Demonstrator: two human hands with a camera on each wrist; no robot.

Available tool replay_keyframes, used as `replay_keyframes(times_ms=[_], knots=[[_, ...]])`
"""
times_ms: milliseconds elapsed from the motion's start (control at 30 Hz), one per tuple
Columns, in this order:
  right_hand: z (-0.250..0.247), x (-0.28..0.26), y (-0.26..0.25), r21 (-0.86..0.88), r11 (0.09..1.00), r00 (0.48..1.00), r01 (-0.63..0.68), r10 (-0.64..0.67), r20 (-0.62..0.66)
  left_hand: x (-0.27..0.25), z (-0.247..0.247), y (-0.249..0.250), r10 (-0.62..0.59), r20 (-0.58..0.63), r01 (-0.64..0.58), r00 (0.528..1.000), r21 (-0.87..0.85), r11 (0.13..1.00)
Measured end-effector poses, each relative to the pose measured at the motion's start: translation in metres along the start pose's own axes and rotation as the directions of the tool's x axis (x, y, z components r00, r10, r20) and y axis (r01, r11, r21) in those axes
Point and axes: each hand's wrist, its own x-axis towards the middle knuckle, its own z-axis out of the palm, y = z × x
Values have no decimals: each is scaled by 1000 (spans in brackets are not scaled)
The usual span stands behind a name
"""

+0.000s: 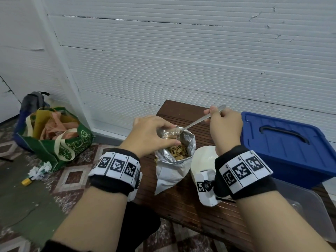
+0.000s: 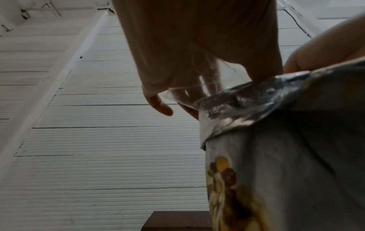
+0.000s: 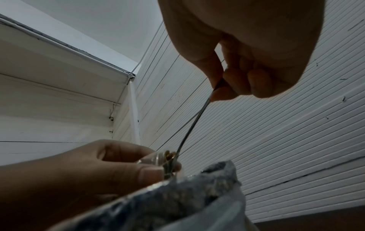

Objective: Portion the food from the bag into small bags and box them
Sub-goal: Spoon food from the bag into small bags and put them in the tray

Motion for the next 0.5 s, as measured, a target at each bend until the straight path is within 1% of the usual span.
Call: replay_keyframes(times_ms=[167, 267, 400, 500], knots=[[-1, -2, -2, 26, 998, 998, 55, -55, 12, 0, 4, 11, 31, -16, -31, 999, 9, 999], [-1, -4, -3, 69, 989, 991, 131, -133, 28, -1, 6, 12, 25, -41, -29, 999, -104, 994], [-7, -7, -5, 194, 937, 949, 290, -307, 69, -3, 5, 12, -73, -107, 43, 992, -256, 966], [-12, -6, -8, 244, 899, 924, 363, -381, 30, -4, 0, 10, -165, -150, 101, 975, -359, 928]])
